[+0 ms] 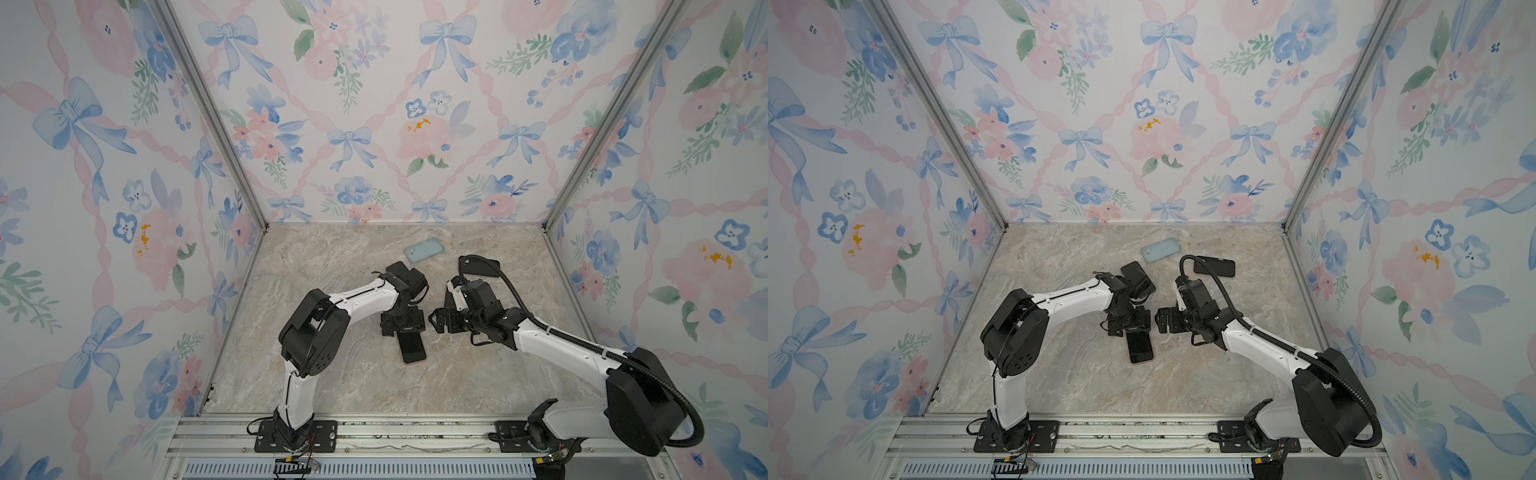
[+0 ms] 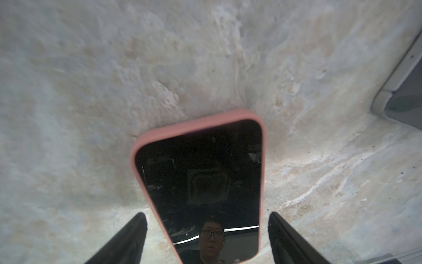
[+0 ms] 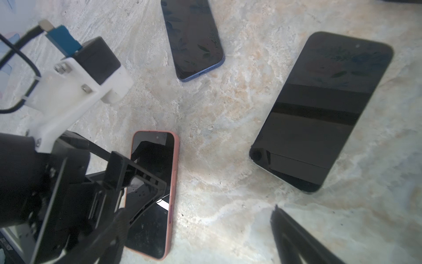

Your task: Put the phone into the phone case

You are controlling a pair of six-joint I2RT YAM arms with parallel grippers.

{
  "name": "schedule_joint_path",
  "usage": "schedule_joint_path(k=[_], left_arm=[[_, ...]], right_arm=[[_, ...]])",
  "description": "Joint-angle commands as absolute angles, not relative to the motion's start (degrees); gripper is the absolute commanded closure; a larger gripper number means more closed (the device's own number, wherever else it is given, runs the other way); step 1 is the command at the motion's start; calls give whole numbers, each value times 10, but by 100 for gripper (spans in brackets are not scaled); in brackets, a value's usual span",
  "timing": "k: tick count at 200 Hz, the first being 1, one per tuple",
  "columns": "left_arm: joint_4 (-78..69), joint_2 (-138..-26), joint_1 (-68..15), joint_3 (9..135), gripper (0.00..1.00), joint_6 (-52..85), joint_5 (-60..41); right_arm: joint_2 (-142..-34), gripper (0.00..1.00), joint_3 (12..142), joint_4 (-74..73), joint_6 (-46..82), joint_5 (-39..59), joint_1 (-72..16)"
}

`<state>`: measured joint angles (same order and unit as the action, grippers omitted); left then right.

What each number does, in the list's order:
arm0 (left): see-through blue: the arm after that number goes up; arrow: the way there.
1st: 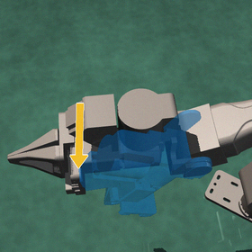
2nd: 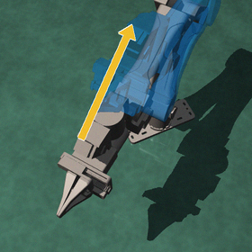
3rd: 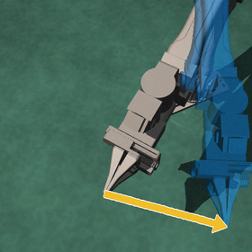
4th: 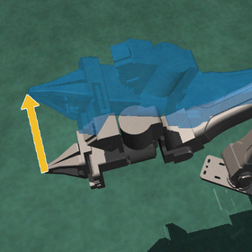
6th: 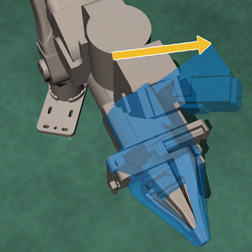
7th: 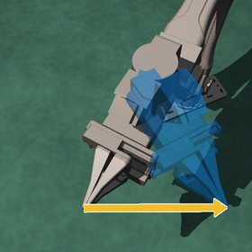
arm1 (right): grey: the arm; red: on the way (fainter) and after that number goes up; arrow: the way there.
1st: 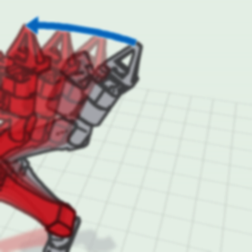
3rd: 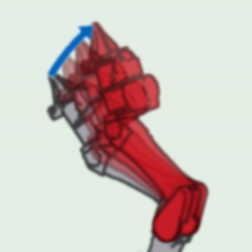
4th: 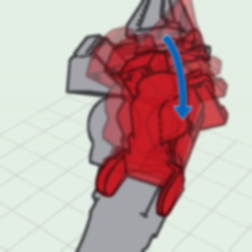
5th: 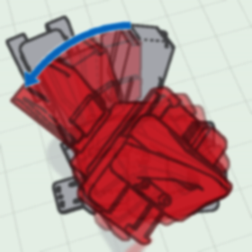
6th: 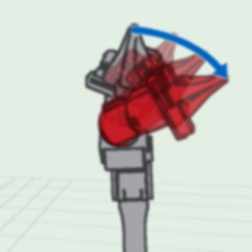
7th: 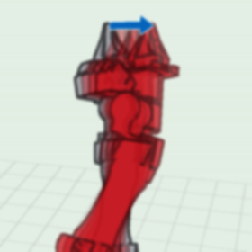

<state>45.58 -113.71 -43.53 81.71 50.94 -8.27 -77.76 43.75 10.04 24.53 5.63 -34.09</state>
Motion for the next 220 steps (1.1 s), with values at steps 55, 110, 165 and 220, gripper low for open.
schedule_joint_path(k=[55,110,165,220], left_arm=[[534,-1194,-470,876,2,539,-30],[550,-1214,-481,877,9,540,-1],[550,-1209,-480,875,20,526,10],[550,-1186,-452,873,29,473,26]], right_arm=[[-740,3,407,76,250,100,-320],[-737,3,403,70,256,114,-309],[-745,3,402,73,254,110,-304],[-760,3,432,114,257,92,-303]])
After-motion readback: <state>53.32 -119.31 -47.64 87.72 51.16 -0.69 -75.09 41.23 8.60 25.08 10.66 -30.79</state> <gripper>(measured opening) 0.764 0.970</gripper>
